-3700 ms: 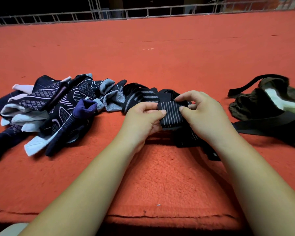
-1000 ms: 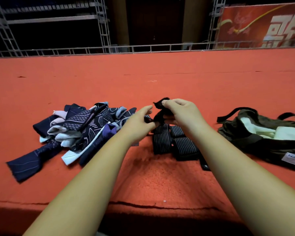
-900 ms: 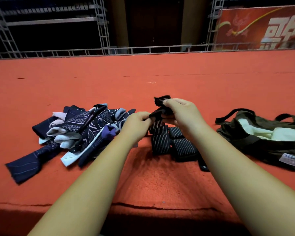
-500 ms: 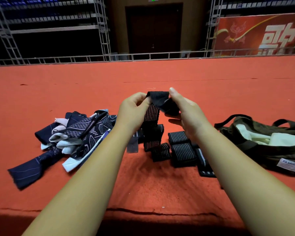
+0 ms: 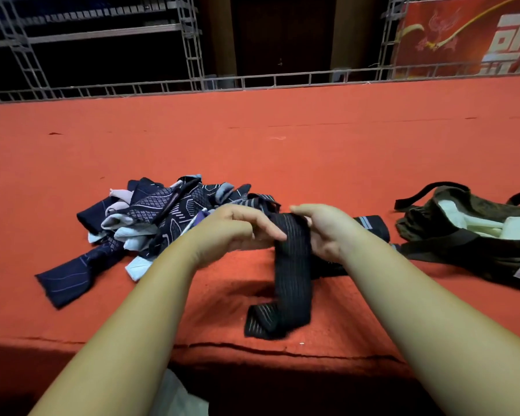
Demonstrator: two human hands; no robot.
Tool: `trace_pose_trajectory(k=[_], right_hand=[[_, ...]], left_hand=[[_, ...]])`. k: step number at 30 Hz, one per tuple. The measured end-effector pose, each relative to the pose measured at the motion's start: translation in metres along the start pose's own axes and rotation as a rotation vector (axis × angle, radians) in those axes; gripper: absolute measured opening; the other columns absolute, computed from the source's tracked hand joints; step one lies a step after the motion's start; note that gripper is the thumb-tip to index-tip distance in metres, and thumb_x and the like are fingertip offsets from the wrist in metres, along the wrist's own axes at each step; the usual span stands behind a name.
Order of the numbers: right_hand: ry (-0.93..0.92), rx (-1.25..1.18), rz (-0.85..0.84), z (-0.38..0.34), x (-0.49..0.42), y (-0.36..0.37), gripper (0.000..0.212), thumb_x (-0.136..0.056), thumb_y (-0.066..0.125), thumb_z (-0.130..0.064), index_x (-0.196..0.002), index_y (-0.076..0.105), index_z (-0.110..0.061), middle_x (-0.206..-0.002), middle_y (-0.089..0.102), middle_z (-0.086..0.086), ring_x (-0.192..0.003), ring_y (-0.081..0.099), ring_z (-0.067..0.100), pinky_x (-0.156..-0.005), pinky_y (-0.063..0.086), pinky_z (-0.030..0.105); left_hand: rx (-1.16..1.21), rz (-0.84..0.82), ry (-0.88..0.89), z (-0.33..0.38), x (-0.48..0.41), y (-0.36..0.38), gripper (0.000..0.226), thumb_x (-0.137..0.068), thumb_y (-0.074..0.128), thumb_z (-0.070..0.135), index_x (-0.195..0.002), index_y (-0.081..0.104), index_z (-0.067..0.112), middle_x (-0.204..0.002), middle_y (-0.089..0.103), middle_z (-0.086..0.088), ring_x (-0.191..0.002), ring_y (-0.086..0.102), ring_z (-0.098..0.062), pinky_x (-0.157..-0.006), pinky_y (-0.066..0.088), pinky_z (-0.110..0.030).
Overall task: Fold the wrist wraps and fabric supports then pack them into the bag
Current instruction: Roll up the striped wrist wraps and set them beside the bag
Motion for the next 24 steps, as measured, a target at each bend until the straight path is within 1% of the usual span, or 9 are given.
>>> trace_pose_trajectory(k=[2, 5, 7, 10, 13, 15, 17, 20, 24], right_hand=[[0.024, 0.026, 0.048, 0.009, -0.003, 0.0, 0.018, -0.099, 0.056, -0.013, -0.11, 0.068, -0.006, -0.097, 0.073, 0.016, -0.076, 0.072, 0.027, -0.064, 0.061, 0.035], [0.002, 0.017, 0.068, 0.015, -0.007, -0.003, 0.043, -0.073, 0.056, -0.01, -0.114, 0.071, -0.011, -0.089, 0.069, 0.012, -0.065, 0.068, 0.026, -0.06, 0.056, 0.031], [-0.01, 0.04, 0.024, 0.017, -0.006, -0.003, 0.056, -0.063, 0.054, -0.011, -0.115, 0.078, -0.012, -0.087, 0.071, 0.01, -0.068, 0.067, 0.026, -0.064, 0.054, 0.031], [-0.042, 0.128, -0.03, 0.018, -0.001, -0.003, 0.067, -0.056, 0.058, -0.016, -0.118, 0.081, -0.017, -0.1, 0.075, 0.011, -0.085, 0.068, 0.029, -0.067, 0.052, 0.033], [-0.063, 0.286, -0.013, 0.018, 0.004, -0.004, 0.056, -0.063, 0.056, -0.018, -0.11, 0.084, -0.027, -0.092, 0.077, 0.009, -0.076, 0.066, 0.029, -0.063, 0.051, 0.032], [-0.099, 0.376, 0.052, 0.018, 0.006, -0.005, 0.034, -0.077, 0.061, -0.024, -0.102, 0.083, -0.024, -0.086, 0.077, 0.007, -0.069, 0.066, 0.027, -0.065, 0.051, 0.036], [-0.166, 0.393, 0.071, 0.018, 0.007, -0.006, 0.017, -0.086, 0.075, -0.031, -0.092, 0.081, -0.016, -0.084, 0.079, 0.004, -0.07, 0.07, 0.024, -0.07, 0.052, 0.036], [-0.251, 0.414, 0.011, 0.018, 0.009, -0.007, 0.011, -0.09, 0.084, -0.025, -0.095, 0.083, -0.016, -0.089, 0.083, 0.004, -0.076, 0.076, 0.016, -0.068, 0.056, 0.025], [-0.26, 0.378, 0.035, 0.016, 0.006, -0.01, 0.007, -0.094, 0.081, -0.021, -0.098, 0.082, -0.016, -0.086, 0.081, 0.004, -0.072, 0.074, 0.016, -0.066, 0.056, 0.025]], left_hand=[[0.002, 0.079, -0.085, -0.011, -0.001, -0.001, 0.041, -0.076, 0.04, -0.01, -0.082, 0.078, 0.004, -0.102, 0.074, -0.034, -0.098, 0.077, -0.042, -0.087, 0.063, -0.042], [-0.001, 0.428, -0.17, -0.034, -0.021, -0.008, 0.03, -0.092, 0.043, -0.007, -0.079, 0.062, 0.013, -0.088, 0.066, -0.017, -0.065, 0.07, -0.022, -0.065, 0.063, -0.034], [0.071, 0.486, -0.254, -0.052, -0.032, -0.007, 0.017, -0.101, 0.049, 0.005, -0.093, 0.061, 0.013, -0.097, 0.068, -0.016, -0.072, 0.07, -0.02, -0.07, 0.065, -0.036], [0.255, 0.304, -0.368, -0.066, -0.041, 0.005, 0.028, -0.112, 0.049, 0.029, -0.119, 0.069, 0.011, -0.121, 0.077, -0.017, -0.098, 0.075, -0.03, -0.085, 0.062, -0.043], [0.395, 0.281, -0.327, -0.063, -0.047, 0.011, 0.038, -0.113, 0.05, 0.034, -0.133, 0.069, 0.008, -0.13, 0.074, -0.016, -0.113, 0.071, -0.03, -0.101, 0.057, -0.046], [0.403, 0.299, -0.281, -0.061, -0.049, 0.01, 0.04, -0.111, 0.056, 0.032, -0.134, 0.068, 0.001, -0.13, 0.073, -0.023, -0.119, 0.07, -0.038, -0.108, 0.053, -0.05], [0.353, 0.31, -0.239, -0.059, -0.05, 0.009, 0.033, -0.108, 0.062, 0.023, -0.13, 0.07, -0.001, -0.124, 0.075, -0.024, -0.111, 0.072, -0.038, -0.099, 0.058, -0.048], [0.271, 0.321, -0.228, -0.05, -0.048, 0.004, 0.016, -0.105, 0.065, 0.015, -0.115, 0.075, 0.008, -0.103, 0.078, -0.013, -0.088, 0.073, -0.023, -0.077, 0.062, -0.035], [0.254, 0.449, -0.246, -0.046, -0.057, -0.008, 0.012, -0.107, 0.062, 0.014, -0.108, 0.074, 0.01, -0.095, 0.077, -0.012, -0.09, 0.071, -0.03, -0.092, 0.059, -0.056]])
Point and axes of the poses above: each hand's wrist, its own x-axis away from the middle knuckle, its own y-axis out of the palm, z = x × y, the point moved 2 cm from there along -x, towards the middle knuckle
